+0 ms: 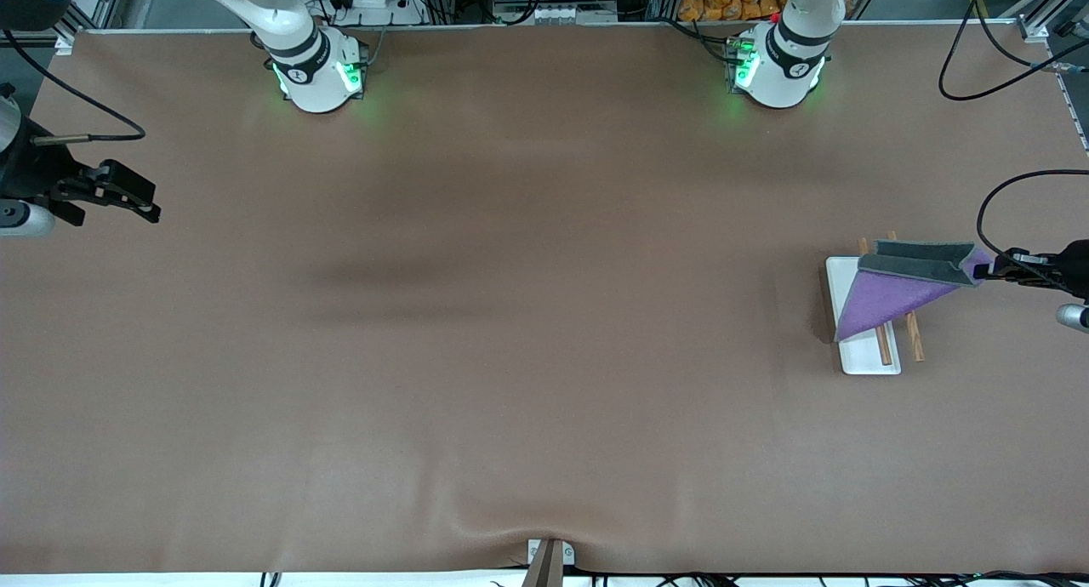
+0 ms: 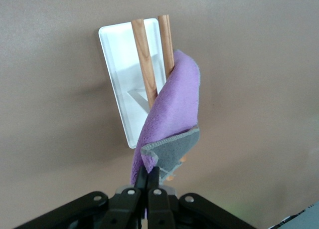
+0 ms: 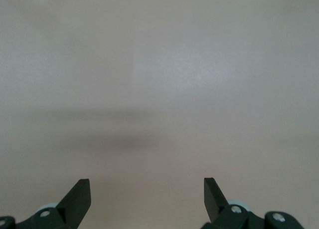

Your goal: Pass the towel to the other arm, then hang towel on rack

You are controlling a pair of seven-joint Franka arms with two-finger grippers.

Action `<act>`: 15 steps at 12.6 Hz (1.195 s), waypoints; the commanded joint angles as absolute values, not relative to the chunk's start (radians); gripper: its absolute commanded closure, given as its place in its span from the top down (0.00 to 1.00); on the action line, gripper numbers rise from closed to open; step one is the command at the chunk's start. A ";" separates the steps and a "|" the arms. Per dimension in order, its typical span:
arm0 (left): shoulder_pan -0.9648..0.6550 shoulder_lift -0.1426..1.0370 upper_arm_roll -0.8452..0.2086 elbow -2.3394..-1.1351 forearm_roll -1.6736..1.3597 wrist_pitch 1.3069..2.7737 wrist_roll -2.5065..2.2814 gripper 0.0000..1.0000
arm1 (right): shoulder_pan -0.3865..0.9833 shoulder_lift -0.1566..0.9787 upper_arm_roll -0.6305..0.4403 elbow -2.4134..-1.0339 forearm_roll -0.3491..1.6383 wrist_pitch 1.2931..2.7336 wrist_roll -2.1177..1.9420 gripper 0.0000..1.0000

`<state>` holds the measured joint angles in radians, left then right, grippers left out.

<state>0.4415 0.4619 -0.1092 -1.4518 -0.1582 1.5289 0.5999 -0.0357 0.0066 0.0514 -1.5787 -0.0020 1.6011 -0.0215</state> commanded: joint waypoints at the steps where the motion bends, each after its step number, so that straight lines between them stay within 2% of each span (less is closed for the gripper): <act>1: 0.459 0.471 -0.118 -1.448 -0.155 1.548 0.634 0.00 | -0.044 0.031 0.061 -1.532 -0.002 1.583 -0.032 1.00; 15: 0.499 0.549 -0.118 -1.447 -0.158 1.643 0.776 0.00 | -0.026 0.032 0.066 -1.500 -0.049 1.582 -0.034 1.00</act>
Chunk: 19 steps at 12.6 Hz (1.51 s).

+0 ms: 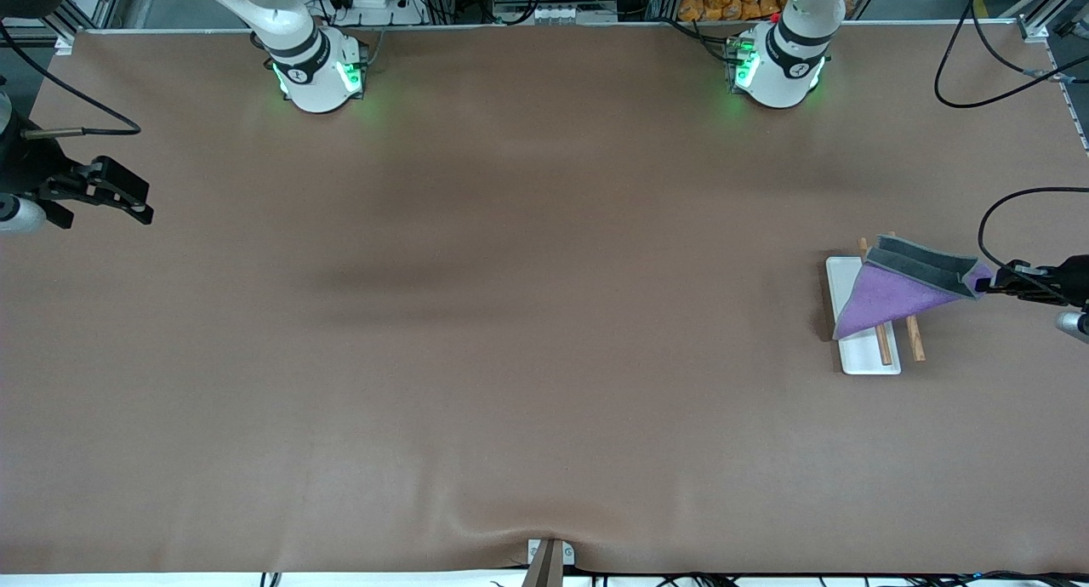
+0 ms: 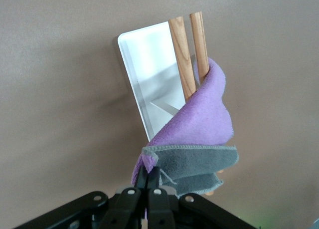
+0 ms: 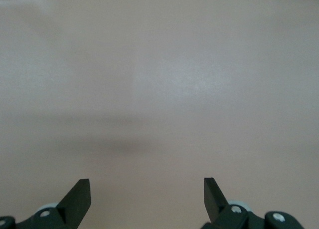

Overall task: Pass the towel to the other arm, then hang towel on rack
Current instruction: 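Lower the towel onto the dowels and open the left gripper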

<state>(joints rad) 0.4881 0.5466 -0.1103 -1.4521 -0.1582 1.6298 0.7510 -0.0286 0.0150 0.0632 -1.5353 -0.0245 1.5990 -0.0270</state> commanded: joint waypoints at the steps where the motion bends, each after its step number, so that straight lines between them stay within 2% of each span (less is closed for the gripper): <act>1: 0.499 0.551 -0.118 -1.447 -0.158 1.650 0.778 0.02 | -0.034 0.032 0.066 -1.500 -0.048 1.582 -0.037 1.00; 2: 0.500 0.561 -0.120 -1.447 -0.160 1.661 0.779 0.22 | -0.035 0.032 0.066 -1.500 -0.046 1.582 -0.037 1.00; 3: 0.500 0.564 -0.118 -1.447 -0.163 1.672 0.794 0.69 | -0.035 0.032 0.066 -1.502 -0.046 1.582 -0.034 1.00; 4: 0.506 0.569 -0.118 -1.447 -0.166 1.704 0.837 1.00 | -0.034 0.032 0.066 -1.502 -0.046 1.582 -0.034 1.00; 7: 0.534 0.601 -0.118 -1.433 -0.219 1.741 0.962 1.00 | -0.032 0.032 0.066 -1.502 -0.046 1.582 -0.032 1.00; 11: 0.519 0.554 -0.120 -1.388 -0.209 1.735 0.911 1.00 | -0.032 0.032 0.066 -1.503 -0.045 1.582 -0.032 1.00; 19: 0.249 0.347 -0.132 -1.390 -0.150 1.611 0.315 1.00 | -0.034 0.032 0.066 -1.503 -0.035 1.582 -0.032 1.00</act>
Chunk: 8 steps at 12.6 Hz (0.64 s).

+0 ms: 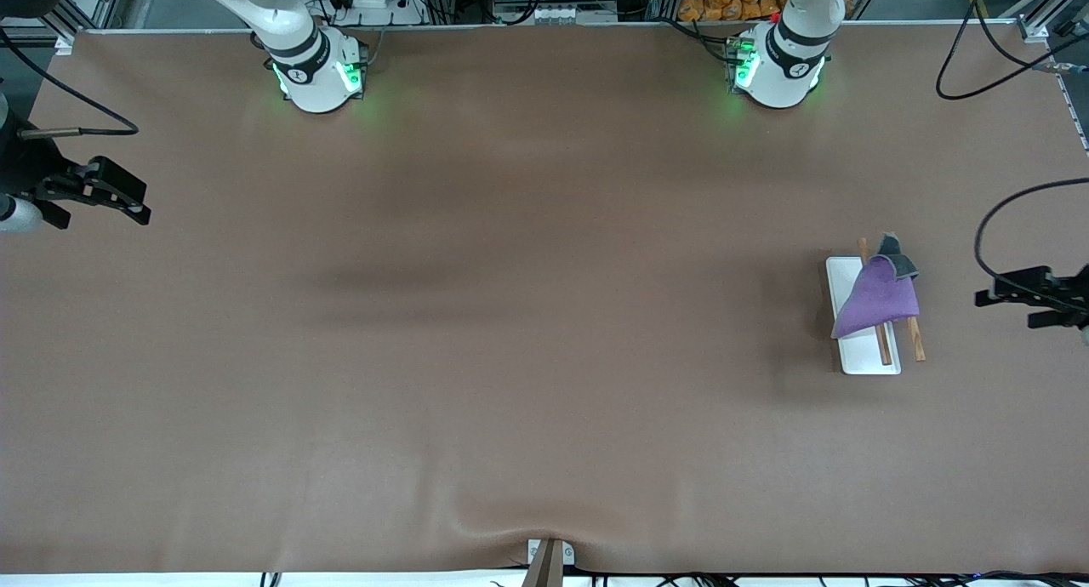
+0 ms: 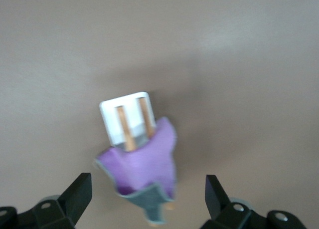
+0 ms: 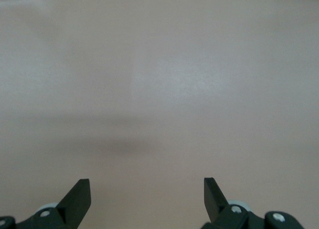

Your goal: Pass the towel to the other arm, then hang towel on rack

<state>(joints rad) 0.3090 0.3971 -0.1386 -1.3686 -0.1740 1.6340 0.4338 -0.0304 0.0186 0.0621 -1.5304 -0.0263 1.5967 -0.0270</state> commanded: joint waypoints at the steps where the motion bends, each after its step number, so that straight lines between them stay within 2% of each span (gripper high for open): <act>1: 0.209 0.330 -0.130 -1.391 -0.150 1.597 0.240 1.00 | -0.034 0.032 0.066 -1.505 -0.035 1.582 -0.032 1.00; 5: 0.066 0.284 -0.130 -1.391 -0.147 1.536 -0.054 1.00 | -0.035 0.032 0.066 -1.505 -0.035 1.582 -0.032 1.00; 8: 0.017 0.238 -0.130 -1.401 -0.111 1.528 -0.110 1.00 | -0.035 0.032 0.066 -1.505 -0.035 1.580 -0.032 1.00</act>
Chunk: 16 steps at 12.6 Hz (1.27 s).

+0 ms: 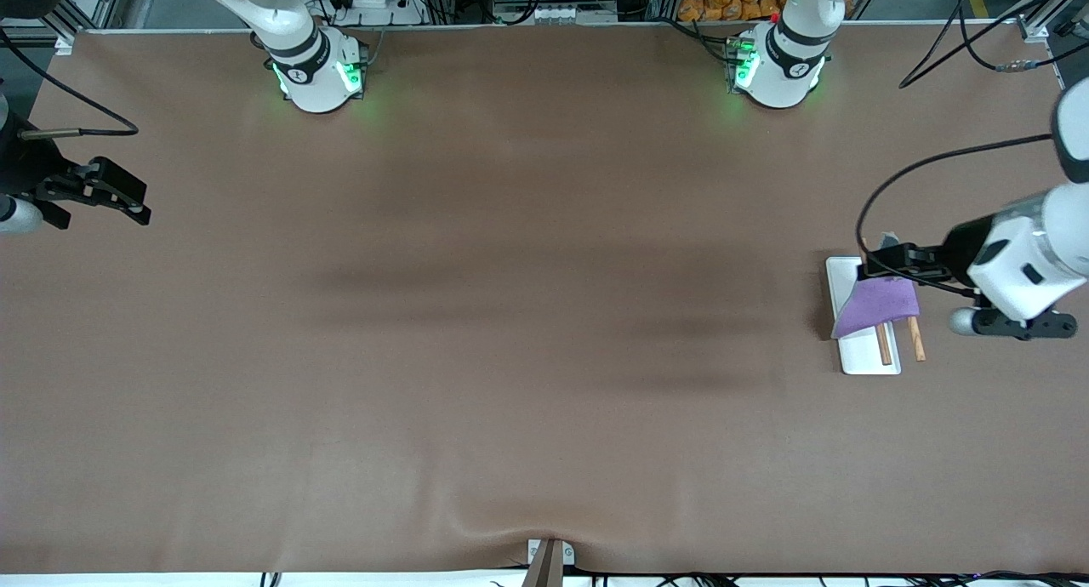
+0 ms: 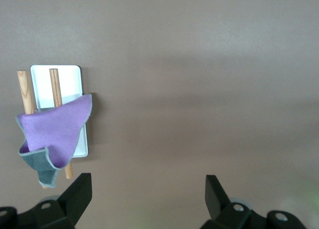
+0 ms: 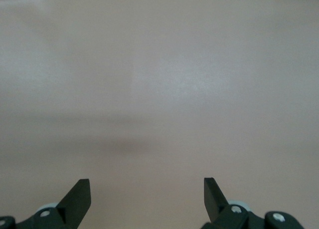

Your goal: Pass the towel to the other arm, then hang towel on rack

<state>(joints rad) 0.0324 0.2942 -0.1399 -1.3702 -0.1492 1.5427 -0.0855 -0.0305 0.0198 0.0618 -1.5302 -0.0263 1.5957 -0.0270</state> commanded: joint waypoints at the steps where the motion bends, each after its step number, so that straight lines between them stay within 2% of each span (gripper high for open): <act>1: 0.012 0.220 -0.130 -1.401 -0.109 1.507 -0.112 1.00 | -0.035 0.032 0.066 -1.505 -0.034 1.578 -0.032 1.00; 6: 0.011 0.115 -0.141 -1.405 -0.064 1.491 -0.120 1.00 | -0.035 0.032 0.066 -1.505 -0.035 1.557 -0.028 1.00; 11: 0.017 0.083 -0.156 -1.422 -0.057 1.525 -0.273 1.00 | -0.035 0.032 0.066 -1.505 -0.035 1.557 -0.028 1.00; 13: 0.017 0.039 -0.164 -1.481 -0.041 1.548 -0.281 1.00 | -0.035 0.032 0.066 -1.505 -0.034 1.557 -0.028 1.00; 15: 0.017 -0.043 -0.167 -1.615 -0.037 1.629 -0.258 1.00 | -0.035 0.032 0.064 -1.505 -0.034 1.555 -0.028 1.00; 16: 0.011 -0.046 -0.160 -1.617 -0.035 1.615 -0.250 1.00 | -0.035 0.032 0.066 -1.505 -0.035 1.555 -0.028 1.00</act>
<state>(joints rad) 0.0156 0.0419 -0.1614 -1.5062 -0.0653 1.5788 -0.2564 -0.0306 0.0208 0.0615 -1.5299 -0.0263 1.5727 -0.0270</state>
